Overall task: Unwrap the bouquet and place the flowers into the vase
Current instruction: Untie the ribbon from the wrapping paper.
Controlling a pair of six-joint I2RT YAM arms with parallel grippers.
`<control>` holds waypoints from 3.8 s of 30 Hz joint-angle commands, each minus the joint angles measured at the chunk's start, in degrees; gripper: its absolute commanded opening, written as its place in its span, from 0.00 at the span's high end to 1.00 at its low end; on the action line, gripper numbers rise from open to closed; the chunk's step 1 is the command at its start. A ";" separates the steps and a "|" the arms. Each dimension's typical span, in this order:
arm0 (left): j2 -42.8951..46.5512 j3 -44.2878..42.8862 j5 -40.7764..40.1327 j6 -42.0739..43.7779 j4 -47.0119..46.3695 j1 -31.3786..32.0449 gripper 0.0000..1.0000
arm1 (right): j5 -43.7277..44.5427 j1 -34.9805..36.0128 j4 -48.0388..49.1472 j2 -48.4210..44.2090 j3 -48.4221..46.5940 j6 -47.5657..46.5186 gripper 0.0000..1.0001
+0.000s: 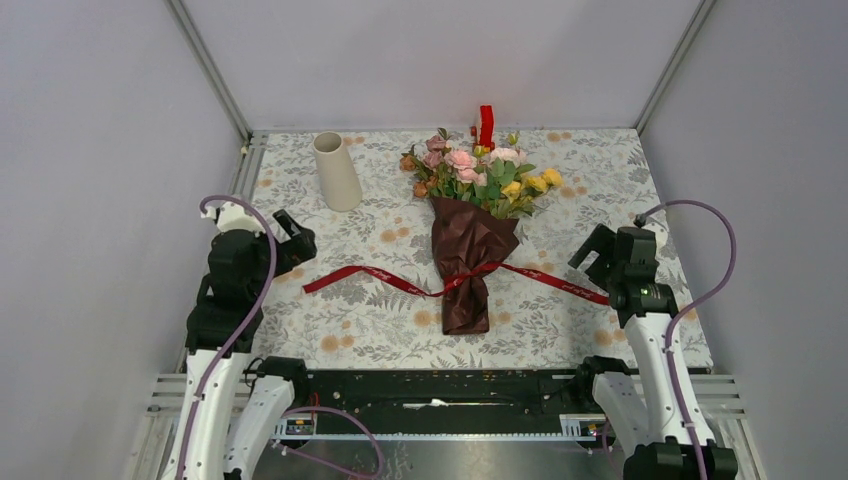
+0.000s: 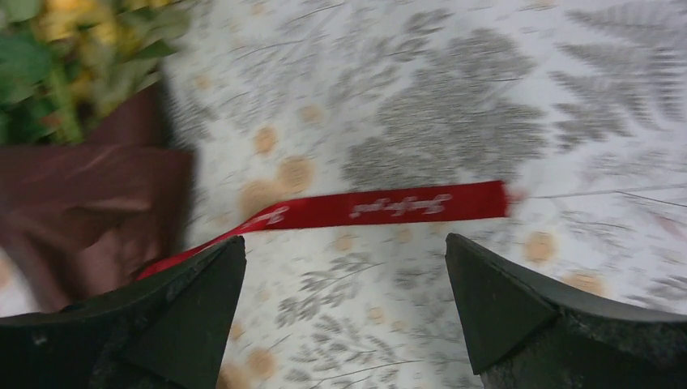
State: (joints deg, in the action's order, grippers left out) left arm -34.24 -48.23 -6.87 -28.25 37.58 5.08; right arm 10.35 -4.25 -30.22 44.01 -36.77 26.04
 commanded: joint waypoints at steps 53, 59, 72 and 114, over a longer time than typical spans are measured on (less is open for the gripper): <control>-16.48 -2.31 5.63 20.08 -8.40 21.20 0.01 | -13.51 39.41 33.18 39.29 -5.65 10.87 0.68; -16.38 -2.22 5.82 19.99 -8.40 21.20 0.01 | -12.46 40.08 32.00 38.71 -4.89 11.54 0.65; -16.47 -2.09 5.82 19.99 -8.32 21.20 0.01 | -7.99 42.05 27.40 35.92 -4.14 12.83 0.64; -18.27 1.01 9.42 4.53 -14.93 21.52 0.01 | -6.10 42.78 31.53 32.13 1.54 13.86 0.96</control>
State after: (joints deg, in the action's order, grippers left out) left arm -52.51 -49.32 1.32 -19.57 28.71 26.30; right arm 4.91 37.89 -1.93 78.15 -36.71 40.82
